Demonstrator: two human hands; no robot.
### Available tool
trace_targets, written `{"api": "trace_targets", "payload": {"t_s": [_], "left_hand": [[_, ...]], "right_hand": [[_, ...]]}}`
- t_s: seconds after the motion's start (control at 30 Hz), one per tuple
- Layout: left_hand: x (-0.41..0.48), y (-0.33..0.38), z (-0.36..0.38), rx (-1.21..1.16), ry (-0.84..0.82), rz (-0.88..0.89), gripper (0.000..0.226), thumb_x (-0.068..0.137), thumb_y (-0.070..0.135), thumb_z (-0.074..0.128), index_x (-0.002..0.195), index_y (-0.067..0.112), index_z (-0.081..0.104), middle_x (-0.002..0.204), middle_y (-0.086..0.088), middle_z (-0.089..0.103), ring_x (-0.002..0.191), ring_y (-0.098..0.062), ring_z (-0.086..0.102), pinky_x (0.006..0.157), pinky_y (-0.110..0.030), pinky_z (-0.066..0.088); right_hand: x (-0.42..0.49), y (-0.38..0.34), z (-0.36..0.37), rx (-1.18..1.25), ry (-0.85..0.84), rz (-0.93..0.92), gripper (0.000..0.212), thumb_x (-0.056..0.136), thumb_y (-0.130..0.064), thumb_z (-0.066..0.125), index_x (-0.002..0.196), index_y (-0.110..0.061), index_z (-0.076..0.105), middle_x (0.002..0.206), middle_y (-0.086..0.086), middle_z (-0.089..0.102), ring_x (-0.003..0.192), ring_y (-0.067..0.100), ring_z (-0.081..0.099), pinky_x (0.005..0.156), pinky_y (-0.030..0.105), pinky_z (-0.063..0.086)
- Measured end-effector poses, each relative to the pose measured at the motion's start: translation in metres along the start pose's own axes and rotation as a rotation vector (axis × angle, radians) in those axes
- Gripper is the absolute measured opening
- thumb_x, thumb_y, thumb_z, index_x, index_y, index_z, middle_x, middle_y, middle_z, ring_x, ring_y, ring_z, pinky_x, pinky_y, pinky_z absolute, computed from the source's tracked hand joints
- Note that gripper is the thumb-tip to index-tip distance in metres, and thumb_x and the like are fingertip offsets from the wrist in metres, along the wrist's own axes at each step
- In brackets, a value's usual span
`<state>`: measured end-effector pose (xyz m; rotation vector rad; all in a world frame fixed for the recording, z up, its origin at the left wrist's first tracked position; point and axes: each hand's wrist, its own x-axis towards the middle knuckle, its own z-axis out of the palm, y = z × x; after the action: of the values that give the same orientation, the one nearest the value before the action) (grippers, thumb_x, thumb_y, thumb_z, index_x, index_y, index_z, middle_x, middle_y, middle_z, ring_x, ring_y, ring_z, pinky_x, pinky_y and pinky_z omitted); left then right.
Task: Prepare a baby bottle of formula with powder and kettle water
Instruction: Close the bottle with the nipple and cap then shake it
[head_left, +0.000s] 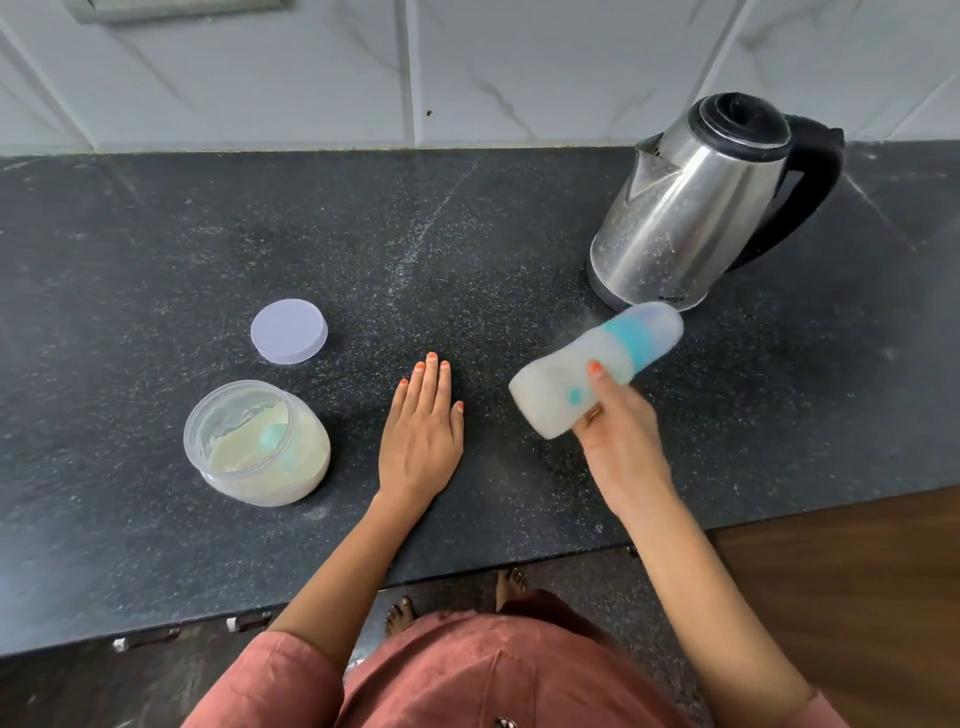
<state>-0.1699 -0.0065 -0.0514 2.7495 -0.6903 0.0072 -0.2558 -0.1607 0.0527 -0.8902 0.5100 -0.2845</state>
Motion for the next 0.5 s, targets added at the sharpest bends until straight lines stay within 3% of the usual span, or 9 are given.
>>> {"api": "trace_targets", "payload": {"t_s": [0.1,0.17,0.27,0.3,0.43,0.5], "left_hand": [[0.002,-0.001,-0.002,-0.006,0.009,0.001,0.051,0.100,0.026,0.029,0.146,0.006,0.017,0.155,-0.012,0.014,0.144,-0.024,0.013,0.116,-0.032,0.002],[0.004,0.001,-0.003,-0.015,0.010,0.009,0.051,0.100,0.026,0.030,0.146,0.006,0.018,0.155,-0.011,0.015,0.144,-0.024,0.013,0.116,-0.032,0.003],[0.003,0.002,-0.001,-0.007,0.012,0.005,0.051,0.101,0.027,0.027,0.146,0.006,0.016,0.156,-0.010,0.014,0.144,-0.022,0.012,0.116,-0.031,0.001],[0.001,0.001,-0.001,-0.004,0.011,0.001,0.052,0.101,0.028,0.026,0.146,0.007,0.015,0.156,-0.010,0.013,0.144,-0.022,0.011,0.116,-0.031,0.001],[0.000,-0.001,0.001,0.003,0.004,-0.002,0.052,0.101,0.028,0.024,0.147,0.008,0.011,0.157,-0.009,0.009,0.145,-0.021,0.007,0.115,-0.030,-0.002],[0.001,0.000,0.000,-0.006,0.002,-0.002,0.052,0.101,0.028,0.024,0.147,0.007,0.011,0.156,-0.010,0.009,0.145,-0.021,0.007,0.115,-0.030,-0.002]], "right_hand": [[-0.013,0.011,0.001,-0.341,-0.111,0.052,0.029,0.057,-0.020,0.071,0.085,-0.015,0.068,0.081,-0.002,0.075,0.082,0.014,0.068,0.073,0.027,0.057],[-0.009,0.007,-0.001,-0.270,-0.075,0.026,0.029,0.058,-0.021,0.070,0.086,-0.015,0.068,0.083,-0.002,0.075,0.083,0.014,0.068,0.073,0.027,0.057],[0.000,-0.001,0.000,0.081,0.036,-0.013,0.025,0.068,-0.021,0.063,0.093,-0.018,0.064,0.085,-0.006,0.074,0.083,0.007,0.069,0.071,0.023,0.056],[-0.001,0.000,0.000,0.066,0.028,-0.013,0.026,0.068,-0.021,0.063,0.094,-0.018,0.063,0.085,-0.006,0.074,0.083,0.007,0.069,0.071,0.022,0.056],[-0.017,0.009,-0.001,-0.379,-0.139,0.045,0.030,0.054,-0.022,0.074,0.083,-0.017,0.069,0.081,-0.004,0.074,0.080,0.009,0.069,0.069,0.023,0.056],[-0.012,0.003,-0.003,-0.300,-0.098,0.023,0.030,0.057,-0.021,0.071,0.087,-0.015,0.068,0.082,-0.004,0.075,0.081,0.008,0.069,0.068,0.022,0.056]]}}
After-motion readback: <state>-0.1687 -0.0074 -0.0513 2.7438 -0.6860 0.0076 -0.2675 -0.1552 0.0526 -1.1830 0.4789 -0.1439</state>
